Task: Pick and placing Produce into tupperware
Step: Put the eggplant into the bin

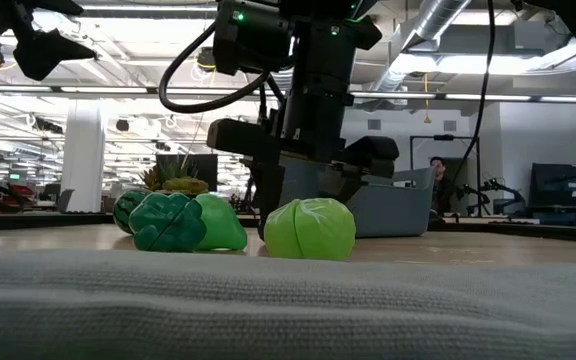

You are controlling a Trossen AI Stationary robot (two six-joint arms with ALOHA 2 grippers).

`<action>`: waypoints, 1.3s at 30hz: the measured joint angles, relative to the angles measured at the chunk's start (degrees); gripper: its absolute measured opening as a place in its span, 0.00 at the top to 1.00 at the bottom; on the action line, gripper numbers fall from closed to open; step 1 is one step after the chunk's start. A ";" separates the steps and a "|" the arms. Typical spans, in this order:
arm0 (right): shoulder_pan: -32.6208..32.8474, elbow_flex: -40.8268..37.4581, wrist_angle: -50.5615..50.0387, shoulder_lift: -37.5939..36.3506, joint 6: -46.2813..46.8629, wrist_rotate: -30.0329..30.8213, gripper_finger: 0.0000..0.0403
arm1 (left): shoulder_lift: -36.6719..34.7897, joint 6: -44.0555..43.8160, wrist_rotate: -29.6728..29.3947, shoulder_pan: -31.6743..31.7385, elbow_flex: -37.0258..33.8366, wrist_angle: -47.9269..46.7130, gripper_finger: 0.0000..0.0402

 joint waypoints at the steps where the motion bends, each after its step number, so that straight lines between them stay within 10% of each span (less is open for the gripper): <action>1: 0.00 -0.01 0.00 0.00 0.00 -0.02 0.32 | 0.00 0.00 0.01 0.02 0.00 0.00 0.29; 39: 0.00 -0.01 0.04 0.00 0.06 -1.51 0.32 | 0.00 -0.08 0.01 0.02 0.00 0.04 0.29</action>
